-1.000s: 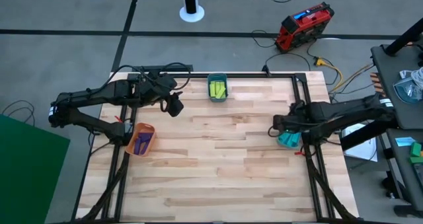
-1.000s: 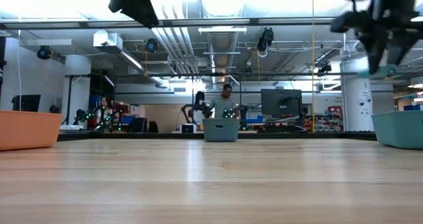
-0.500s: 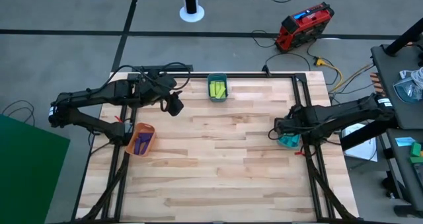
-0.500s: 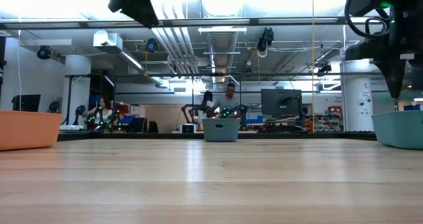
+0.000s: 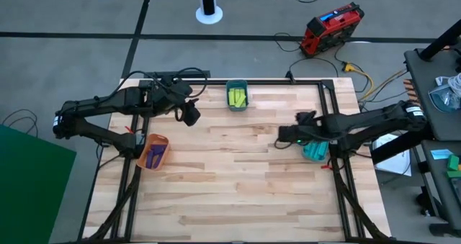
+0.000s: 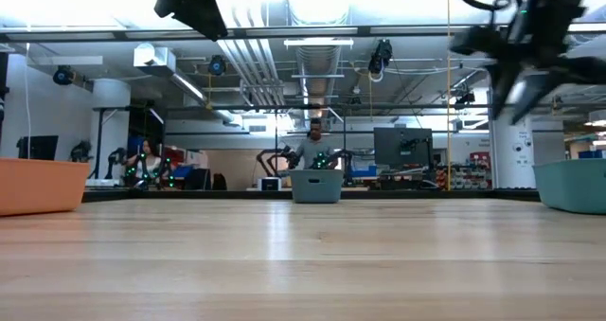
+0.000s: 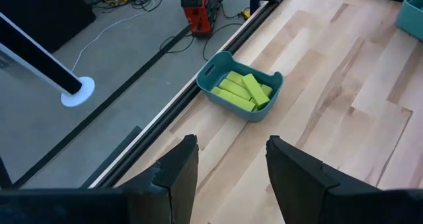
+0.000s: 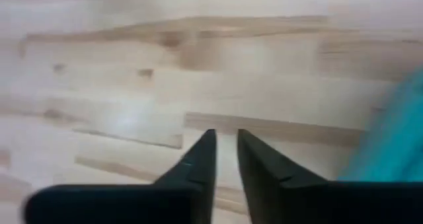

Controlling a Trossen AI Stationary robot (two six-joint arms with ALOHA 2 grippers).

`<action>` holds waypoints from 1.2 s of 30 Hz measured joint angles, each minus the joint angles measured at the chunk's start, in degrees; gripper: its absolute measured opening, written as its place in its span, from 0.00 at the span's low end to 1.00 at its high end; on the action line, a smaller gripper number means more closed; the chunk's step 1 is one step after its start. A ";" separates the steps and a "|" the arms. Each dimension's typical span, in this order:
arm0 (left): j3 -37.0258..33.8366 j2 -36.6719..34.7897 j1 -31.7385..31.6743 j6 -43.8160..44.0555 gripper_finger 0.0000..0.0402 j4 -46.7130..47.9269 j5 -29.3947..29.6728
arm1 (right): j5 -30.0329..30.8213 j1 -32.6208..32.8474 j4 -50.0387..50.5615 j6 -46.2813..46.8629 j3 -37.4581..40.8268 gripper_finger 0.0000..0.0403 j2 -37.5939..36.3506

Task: Sort blocks
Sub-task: Adjust the light blue bin on the table

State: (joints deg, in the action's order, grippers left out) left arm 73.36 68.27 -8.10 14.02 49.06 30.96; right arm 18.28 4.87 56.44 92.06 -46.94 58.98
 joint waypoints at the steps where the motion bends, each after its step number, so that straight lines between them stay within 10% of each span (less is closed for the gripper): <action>1: 0.00 0.00 0.00 0.00 0.39 -0.04 0.00 | -0.21 -0.17 -2.78 -1.30 0.00 0.17 1.29; 17: 0.00 -0.01 -0.04 0.00 0.39 -0.20 0.00 | -13.86 -0.27 9.27 -14.98 -7.97 0.03 24.23; 36: 0.00 0.09 -0.04 0.00 0.39 -0.13 0.02 | -17.43 0.12 15.84 -19.95 -7.89 0.03 27.18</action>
State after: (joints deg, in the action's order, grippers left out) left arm 73.36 68.36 -8.14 14.02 48.93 30.98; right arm 0.85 4.99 72.28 72.11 -54.83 86.17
